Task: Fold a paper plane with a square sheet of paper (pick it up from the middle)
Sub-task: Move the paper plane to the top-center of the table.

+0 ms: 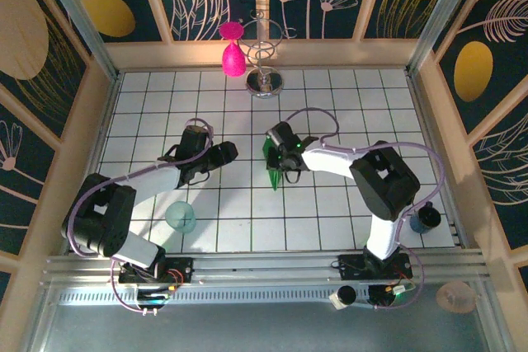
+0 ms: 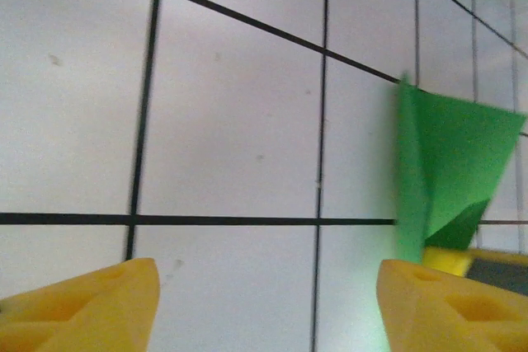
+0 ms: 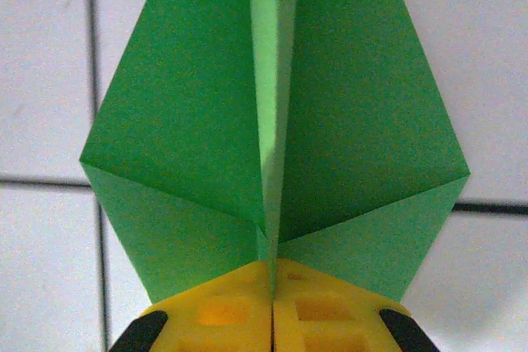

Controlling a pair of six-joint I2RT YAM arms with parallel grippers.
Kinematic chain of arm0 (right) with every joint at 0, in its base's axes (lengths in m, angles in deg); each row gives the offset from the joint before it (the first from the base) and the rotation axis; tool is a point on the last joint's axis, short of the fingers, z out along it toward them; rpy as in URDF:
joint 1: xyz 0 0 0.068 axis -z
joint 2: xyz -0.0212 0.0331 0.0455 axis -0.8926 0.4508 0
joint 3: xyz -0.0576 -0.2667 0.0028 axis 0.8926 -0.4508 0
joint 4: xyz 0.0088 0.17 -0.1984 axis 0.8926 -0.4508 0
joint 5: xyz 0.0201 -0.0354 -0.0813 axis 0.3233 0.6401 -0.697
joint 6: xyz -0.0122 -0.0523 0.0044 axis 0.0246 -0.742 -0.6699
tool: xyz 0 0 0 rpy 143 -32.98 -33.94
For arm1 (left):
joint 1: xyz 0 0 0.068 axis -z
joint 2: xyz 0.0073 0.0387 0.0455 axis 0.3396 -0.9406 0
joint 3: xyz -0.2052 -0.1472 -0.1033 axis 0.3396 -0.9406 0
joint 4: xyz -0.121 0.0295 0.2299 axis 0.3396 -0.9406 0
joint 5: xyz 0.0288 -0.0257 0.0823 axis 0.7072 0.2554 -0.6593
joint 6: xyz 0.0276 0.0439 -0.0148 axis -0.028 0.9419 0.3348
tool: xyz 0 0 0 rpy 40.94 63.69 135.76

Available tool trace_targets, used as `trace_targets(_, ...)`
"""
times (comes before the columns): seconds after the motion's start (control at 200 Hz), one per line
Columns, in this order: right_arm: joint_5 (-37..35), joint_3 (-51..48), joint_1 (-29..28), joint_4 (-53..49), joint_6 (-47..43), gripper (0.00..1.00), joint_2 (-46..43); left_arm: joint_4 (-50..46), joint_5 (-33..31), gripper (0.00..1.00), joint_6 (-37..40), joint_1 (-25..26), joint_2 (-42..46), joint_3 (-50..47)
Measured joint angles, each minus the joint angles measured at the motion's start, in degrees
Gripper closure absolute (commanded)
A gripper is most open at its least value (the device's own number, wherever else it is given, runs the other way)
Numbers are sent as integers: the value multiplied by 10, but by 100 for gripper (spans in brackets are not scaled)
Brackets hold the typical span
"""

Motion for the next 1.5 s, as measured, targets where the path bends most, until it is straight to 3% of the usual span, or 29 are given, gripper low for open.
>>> trace_targets(0.165,-17,38,57,-12,-29,92,17,-20,-33,9,13,-2,8,0)
trace_targets(0.43,-21,127,97,-33,-81,85,96,-35,-72,1,32,-2,16,1)
trace_targets(0.651,-9,141,98,-63,-90,76,112,-39,-82,1,33,-2,16,2)
trace_targets(0.951,-4,141,96,-73,-87,74,110,-44,-83,1,35,-2,14,10)
trace_targets(1.346,-72,156,68,-86,-84,60,125,-46,-83,1,37,-2,7,11)
trace_targets(1.502,-96,176,66,-84,-88,60,141,-47,-83,1,37,-2,0,19)
